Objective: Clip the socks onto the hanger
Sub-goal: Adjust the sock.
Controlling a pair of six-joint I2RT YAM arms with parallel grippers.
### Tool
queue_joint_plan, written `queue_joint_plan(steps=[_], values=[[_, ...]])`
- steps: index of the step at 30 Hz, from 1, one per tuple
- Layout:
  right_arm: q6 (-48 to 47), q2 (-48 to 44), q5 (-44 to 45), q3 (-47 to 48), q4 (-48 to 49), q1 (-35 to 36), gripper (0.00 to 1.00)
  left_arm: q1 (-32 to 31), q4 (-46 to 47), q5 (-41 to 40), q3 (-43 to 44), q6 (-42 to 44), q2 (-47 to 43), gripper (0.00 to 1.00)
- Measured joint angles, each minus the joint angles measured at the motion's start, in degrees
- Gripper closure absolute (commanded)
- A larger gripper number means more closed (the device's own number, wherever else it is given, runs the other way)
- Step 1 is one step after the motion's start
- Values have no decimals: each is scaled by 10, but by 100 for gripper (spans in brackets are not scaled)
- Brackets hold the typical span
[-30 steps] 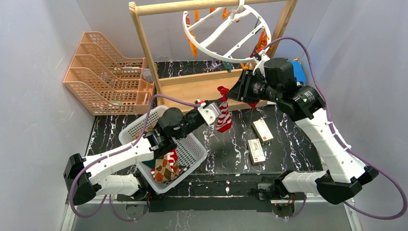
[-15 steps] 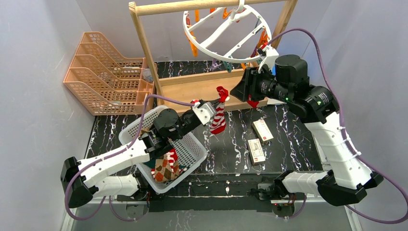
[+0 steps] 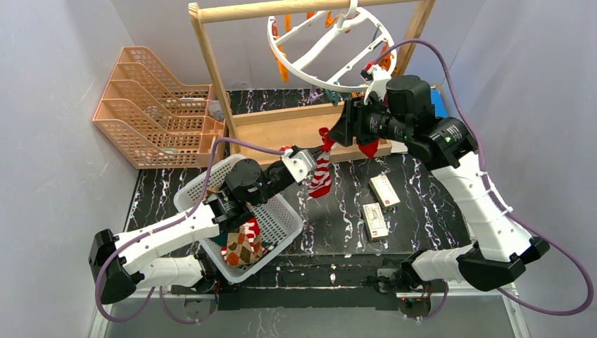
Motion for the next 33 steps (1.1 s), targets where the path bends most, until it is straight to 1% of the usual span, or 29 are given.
queue_joint_plan(steps=[2,4,6,12,13,14,19,25,26,28,30,33], values=[[0,5,0,0,-1,2,42,0,0,0,0,-1,0,100],[-1,10,0,0,-1,4,48,0,0,1,0,-1,0,100],[-2,15,0,0,-3,6,56,0,0,2,0,-2,0,100],[-4,18,28,0,-9,10,94,0,0,2,0,-4,0,100],[-6,17,37,0,-9,11,98,0,0,1,0,-6,0,100],[-6,17,44,0,-10,11,99,0,0,0,0,-7,0,100],[0,2,84,4,-12,14,99,0,-8,-36,0,-26,1,100],[0,-27,89,5,-10,15,99,-3,-11,-78,3,-54,19,100],[0,-29,89,4,-10,15,94,-4,-10,-81,6,-56,22,100],[0,-31,90,2,-10,15,74,-4,-8,-85,11,-61,27,100],[1,-32,91,0,-10,15,59,-4,-5,-87,13,-62,30,100],[-2,-36,96,0,-10,14,48,-3,-4,-86,14,-62,33,100]])
